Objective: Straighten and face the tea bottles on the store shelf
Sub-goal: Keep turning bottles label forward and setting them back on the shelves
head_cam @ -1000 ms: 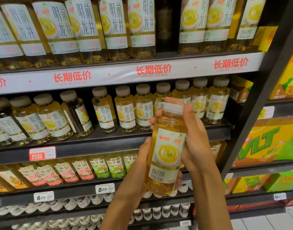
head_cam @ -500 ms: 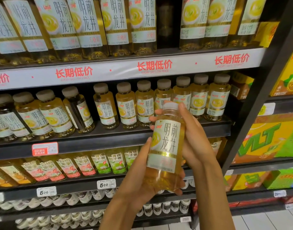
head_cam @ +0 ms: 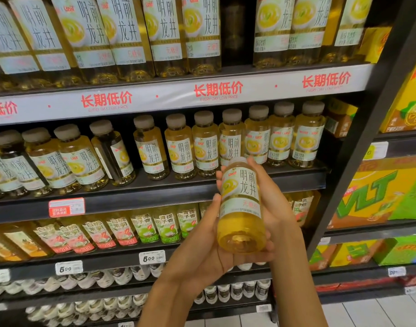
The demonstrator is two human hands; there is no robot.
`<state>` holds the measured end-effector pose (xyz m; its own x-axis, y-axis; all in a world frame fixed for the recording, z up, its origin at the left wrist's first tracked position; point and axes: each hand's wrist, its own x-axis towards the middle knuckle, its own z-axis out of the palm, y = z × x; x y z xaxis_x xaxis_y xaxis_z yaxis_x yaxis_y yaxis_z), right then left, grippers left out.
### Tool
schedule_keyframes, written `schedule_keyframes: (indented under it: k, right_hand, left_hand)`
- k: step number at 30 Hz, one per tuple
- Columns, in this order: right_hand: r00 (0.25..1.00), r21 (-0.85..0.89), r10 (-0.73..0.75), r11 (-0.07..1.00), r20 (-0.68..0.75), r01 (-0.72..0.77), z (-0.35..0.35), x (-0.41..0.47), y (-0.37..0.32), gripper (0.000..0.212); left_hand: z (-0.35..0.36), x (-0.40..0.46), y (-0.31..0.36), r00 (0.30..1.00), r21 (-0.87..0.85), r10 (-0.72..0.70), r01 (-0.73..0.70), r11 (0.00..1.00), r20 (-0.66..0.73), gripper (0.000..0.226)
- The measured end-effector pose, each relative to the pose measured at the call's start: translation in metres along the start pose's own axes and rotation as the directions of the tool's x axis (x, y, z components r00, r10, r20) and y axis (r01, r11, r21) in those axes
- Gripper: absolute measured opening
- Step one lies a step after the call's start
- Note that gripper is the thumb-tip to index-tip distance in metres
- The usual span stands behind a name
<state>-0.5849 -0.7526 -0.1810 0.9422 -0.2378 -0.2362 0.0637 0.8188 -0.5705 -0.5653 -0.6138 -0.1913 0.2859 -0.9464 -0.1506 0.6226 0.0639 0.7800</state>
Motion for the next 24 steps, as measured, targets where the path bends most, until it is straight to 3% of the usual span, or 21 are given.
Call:
schedule_keyframes:
  k: [8, 13, 19, 24]
  right_hand:
    - [0.984, -0.155, -0.179, 0.972, -0.020, 0.174, 0.001, -0.001, -0.003, 0.041]
    - [0.895, -0.370, -0.428, 0.817, 0.127, 0.443, 0.016, -0.006, -0.011, 0.037]
    - [0.748, -0.451, -0.516, 0.597, 0.417, 0.663, 0.036, -0.021, -0.011, 0.025]
    - [0.736, -0.550, -0.434, 0.490, 0.519, 0.676, 0.049, -0.032, -0.004, 0.044]
  left_hand:
    - [-0.017, 0.003, -0.006, 0.999, -0.013, 0.012, -0.013, 1.000, -0.033, 0.069]
    - [-0.026, 0.009, 0.001, 0.994, 0.057, 0.064, -0.058, 0.997, -0.092, 0.062]
    - [-0.023, 0.008, 0.004, 0.941, 0.297, 0.295, -0.237, 0.925, -0.169, 0.049]
    - [-0.020, 0.013, 0.003, 0.827, 0.391, 0.533, -0.437, 0.810, -0.178, 0.037]
